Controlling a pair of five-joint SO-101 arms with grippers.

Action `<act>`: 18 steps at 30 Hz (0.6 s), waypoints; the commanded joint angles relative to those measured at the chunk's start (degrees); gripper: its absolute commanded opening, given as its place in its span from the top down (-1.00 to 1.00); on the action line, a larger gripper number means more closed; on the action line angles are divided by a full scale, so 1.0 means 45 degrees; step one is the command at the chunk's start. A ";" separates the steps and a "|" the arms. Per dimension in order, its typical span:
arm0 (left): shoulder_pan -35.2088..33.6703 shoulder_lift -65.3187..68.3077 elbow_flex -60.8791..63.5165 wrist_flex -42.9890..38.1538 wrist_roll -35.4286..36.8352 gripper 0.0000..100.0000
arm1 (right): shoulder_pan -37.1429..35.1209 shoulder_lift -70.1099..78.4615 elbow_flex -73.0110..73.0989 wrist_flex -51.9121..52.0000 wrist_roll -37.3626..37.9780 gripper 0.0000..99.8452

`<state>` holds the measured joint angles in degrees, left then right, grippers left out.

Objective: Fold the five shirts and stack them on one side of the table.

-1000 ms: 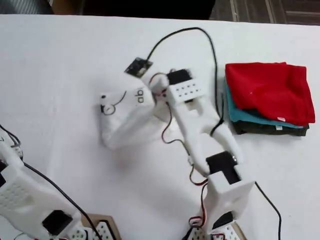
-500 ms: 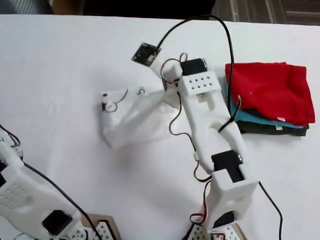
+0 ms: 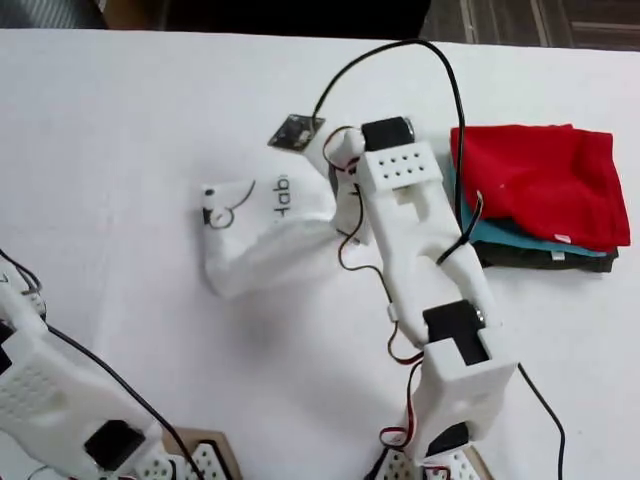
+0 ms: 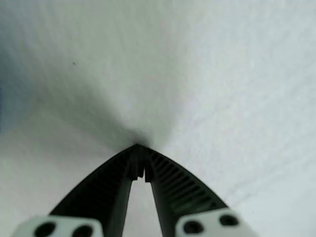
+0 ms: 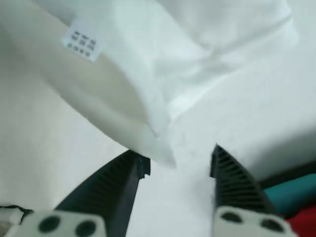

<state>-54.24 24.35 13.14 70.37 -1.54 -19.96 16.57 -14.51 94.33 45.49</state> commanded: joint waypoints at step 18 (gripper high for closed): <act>0.0488 0.0156 0.0322 -0.0410 0.0098 0.95 | -0.2491 0.1866 -0.0137 -0.3604 -0.4962 0.43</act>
<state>-54.24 24.35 13.14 70.37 -1.54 -27.60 20.88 -15.12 78.15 25.45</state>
